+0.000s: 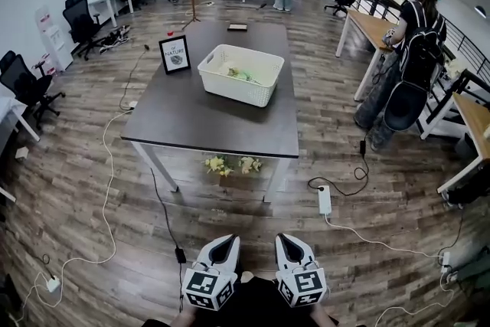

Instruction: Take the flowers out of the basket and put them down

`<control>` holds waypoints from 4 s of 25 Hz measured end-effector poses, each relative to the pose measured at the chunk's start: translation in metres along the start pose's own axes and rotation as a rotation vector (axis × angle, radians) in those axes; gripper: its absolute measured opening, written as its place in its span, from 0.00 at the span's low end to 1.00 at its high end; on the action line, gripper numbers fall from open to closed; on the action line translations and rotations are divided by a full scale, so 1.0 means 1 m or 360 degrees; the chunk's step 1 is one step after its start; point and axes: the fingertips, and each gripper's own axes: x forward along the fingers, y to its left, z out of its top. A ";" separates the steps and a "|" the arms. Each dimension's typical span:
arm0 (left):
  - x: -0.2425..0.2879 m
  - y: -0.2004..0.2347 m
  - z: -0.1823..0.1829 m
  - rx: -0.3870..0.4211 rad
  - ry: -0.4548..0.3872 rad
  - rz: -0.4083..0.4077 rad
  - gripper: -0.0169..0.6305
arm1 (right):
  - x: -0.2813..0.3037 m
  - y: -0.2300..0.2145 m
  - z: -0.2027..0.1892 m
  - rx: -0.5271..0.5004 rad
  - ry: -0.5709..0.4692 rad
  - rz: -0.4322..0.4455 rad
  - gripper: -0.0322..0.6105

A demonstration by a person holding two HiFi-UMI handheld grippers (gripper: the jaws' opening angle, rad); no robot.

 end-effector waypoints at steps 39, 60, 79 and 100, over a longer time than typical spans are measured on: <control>0.189 0.197 0.100 0.0034 0.0079 -0.0133 0.04 | 0.263 -0.041 0.079 0.0039 0.0053 -0.0114 0.06; 0.229 0.252 0.114 0.0003 0.0121 -0.0084 0.04 | 0.306 -0.062 0.088 0.0130 0.0033 -0.0277 0.06; 0.325 0.293 0.154 -0.0055 0.0088 0.0141 0.04 | 0.413 -0.145 0.146 0.0101 0.0012 -0.0032 0.06; 0.398 0.313 0.171 -0.0115 0.0098 0.0297 0.04 | 0.501 -0.226 0.257 0.0032 0.0029 0.0265 0.06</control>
